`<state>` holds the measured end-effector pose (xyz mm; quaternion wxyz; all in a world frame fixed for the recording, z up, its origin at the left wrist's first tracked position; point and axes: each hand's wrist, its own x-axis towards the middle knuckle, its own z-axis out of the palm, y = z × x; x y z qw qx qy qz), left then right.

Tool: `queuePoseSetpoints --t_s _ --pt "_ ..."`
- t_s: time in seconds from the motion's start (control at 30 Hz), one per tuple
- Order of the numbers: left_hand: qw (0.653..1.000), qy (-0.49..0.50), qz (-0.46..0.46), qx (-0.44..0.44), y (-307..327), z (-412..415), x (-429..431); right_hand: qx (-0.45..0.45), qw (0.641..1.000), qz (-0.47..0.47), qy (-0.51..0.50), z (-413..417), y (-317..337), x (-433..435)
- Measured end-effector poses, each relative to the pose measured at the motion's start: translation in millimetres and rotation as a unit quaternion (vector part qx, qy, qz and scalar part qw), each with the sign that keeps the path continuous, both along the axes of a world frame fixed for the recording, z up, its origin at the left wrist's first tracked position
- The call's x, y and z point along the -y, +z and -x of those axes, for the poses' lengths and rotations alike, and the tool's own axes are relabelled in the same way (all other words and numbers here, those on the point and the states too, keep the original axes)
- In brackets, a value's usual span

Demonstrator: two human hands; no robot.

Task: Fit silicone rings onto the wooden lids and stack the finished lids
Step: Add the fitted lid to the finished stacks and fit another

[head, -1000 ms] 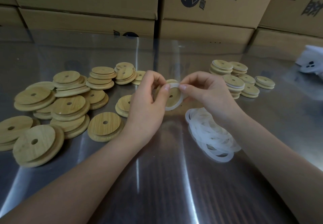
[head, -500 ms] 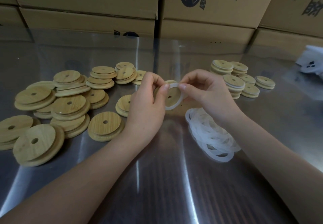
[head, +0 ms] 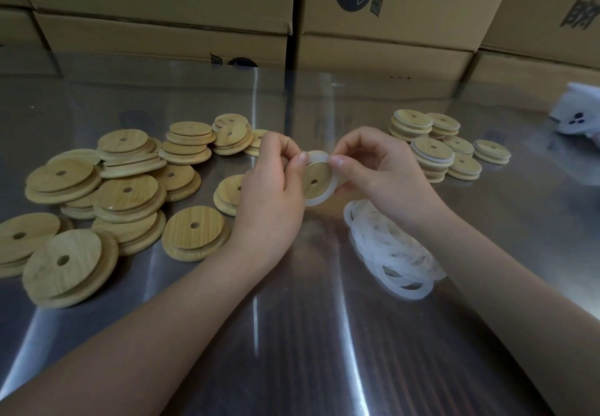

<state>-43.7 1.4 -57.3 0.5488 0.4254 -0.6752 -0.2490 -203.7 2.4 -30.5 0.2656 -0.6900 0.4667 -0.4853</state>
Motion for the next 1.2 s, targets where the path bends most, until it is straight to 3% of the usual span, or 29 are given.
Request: queuePoseSetpoints --t_s 0.9,1.2 --pt "1.0 -0.019 -0.004 0.005 2.9 -1.1 -2.2 -0.062 0.997 0.029 -0.028 0.6 3.8 0.1" --pt "0.998 -0.033 -0.034 -0.034 6.0 -2.3 -3.5 -0.059 0.998 0.026 -0.027 1.0 5.6 -1.1"
